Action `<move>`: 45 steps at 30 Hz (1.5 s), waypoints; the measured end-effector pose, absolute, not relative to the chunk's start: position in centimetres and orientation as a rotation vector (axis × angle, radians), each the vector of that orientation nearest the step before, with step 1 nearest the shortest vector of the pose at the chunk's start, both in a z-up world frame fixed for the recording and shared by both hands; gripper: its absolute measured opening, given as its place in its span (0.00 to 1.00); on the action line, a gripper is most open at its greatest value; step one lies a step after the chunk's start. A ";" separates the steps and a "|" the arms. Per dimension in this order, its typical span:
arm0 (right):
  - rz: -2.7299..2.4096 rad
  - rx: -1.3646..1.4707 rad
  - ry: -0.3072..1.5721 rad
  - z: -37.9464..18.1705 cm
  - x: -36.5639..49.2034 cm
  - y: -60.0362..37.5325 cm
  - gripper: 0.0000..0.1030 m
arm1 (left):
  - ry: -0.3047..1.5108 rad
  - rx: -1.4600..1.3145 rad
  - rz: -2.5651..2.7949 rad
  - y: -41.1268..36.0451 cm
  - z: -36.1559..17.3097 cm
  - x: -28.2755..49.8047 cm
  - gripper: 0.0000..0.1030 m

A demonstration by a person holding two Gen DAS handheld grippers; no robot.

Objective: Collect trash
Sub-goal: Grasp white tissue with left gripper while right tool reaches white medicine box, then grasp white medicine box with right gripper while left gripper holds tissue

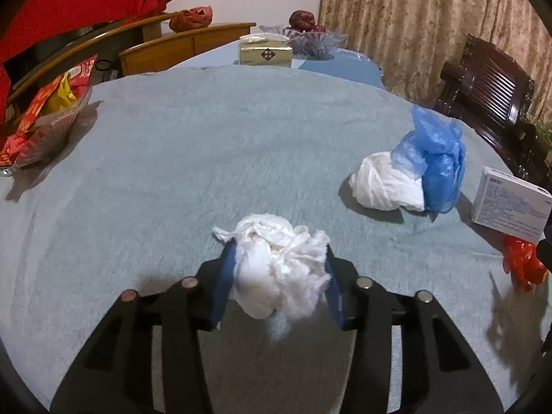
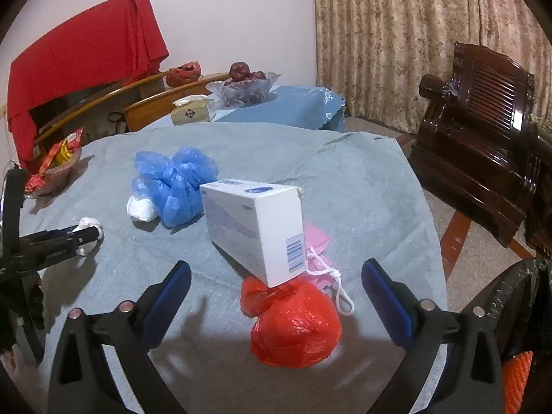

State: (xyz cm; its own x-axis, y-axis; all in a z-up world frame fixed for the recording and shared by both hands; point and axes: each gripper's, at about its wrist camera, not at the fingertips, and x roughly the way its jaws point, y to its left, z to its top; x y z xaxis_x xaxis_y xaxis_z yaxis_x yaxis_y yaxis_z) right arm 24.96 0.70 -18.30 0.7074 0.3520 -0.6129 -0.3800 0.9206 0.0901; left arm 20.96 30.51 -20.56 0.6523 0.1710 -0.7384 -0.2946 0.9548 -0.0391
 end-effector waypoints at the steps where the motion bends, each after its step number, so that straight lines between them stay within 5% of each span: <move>1: 0.407 -0.043 0.669 -18.3 25.0 0.7 0.94 | 0.809 -0.151 0.271 30.2 -20.3 20.9 0.40; 11: 0.423 -0.046 0.636 -17.0 26.1 0.6 0.94 | 0.748 -0.125 0.227 26.8 -17.5 20.9 0.37; 23: 0.472 -0.091 0.649 -16.9 27.6 1.9 0.70 | 0.748 -0.126 0.218 25.9 -16.9 21.1 0.37; 27: 0.505 -0.097 0.674 -16.9 27.7 2.2 0.46 | 0.750 -0.121 0.220 25.8 -16.8 21.0 0.37; 38: 0.546 -0.142 0.712 -17.6 27.7 4.0 0.45 | 0.755 -0.124 0.213 25.3 -16.5 21.0 0.38; 45: 0.588 -0.117 0.712 -16.6 27.0 3.8 0.28 | 0.746 -0.111 0.207 24.7 -15.5 20.6 0.38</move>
State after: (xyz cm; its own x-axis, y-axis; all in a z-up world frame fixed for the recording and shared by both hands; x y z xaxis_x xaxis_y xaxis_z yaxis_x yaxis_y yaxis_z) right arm 26.97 3.83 -16.62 0.6034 0.4680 -0.6457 -0.5456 0.8328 0.0937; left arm 20.59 24.72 -15.53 0.7152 0.1474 -0.6832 -0.2261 0.9737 -0.0266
